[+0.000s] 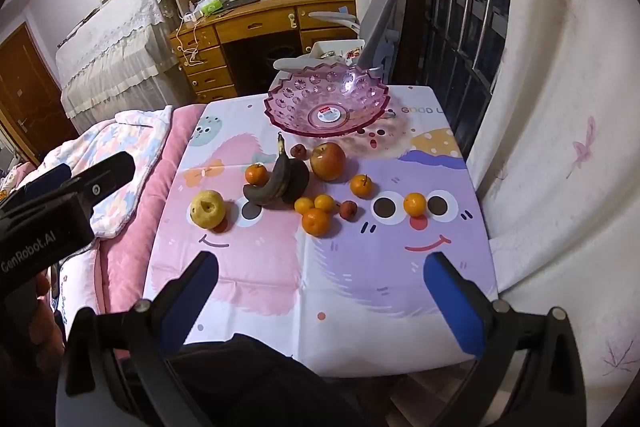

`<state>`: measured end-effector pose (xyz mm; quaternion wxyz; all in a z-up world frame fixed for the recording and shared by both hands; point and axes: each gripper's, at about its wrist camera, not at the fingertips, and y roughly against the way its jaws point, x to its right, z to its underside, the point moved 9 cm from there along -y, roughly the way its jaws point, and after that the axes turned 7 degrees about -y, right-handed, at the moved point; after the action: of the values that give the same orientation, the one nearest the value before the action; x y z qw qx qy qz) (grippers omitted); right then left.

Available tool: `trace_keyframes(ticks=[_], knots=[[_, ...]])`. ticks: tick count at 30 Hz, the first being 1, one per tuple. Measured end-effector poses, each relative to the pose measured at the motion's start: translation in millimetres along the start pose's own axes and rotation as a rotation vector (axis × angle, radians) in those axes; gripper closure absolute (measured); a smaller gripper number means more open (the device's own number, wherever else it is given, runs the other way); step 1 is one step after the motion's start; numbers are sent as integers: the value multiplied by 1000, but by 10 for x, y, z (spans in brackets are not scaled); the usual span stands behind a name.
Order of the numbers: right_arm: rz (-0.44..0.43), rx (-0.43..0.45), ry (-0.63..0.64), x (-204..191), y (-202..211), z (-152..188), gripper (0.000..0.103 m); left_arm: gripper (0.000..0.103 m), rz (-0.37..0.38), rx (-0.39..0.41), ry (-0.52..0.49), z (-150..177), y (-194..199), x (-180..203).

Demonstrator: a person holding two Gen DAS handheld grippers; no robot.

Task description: Organize fruits

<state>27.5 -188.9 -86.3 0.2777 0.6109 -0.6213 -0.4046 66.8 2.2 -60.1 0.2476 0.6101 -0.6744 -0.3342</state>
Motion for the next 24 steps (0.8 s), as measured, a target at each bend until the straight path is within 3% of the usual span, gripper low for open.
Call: trace_keyframes(ticks=[8, 18, 24], knots=[[35, 34, 9, -45, 56, -36, 0, 1, 36, -3, -28, -127, -21, -28], [24, 71, 29, -284, 123, 7, 0, 1, 85, -5, -80, -2, -64, -94], [53, 67, 16, -307, 27, 125, 0, 1, 125, -68, -138, 170, -256, -63]])
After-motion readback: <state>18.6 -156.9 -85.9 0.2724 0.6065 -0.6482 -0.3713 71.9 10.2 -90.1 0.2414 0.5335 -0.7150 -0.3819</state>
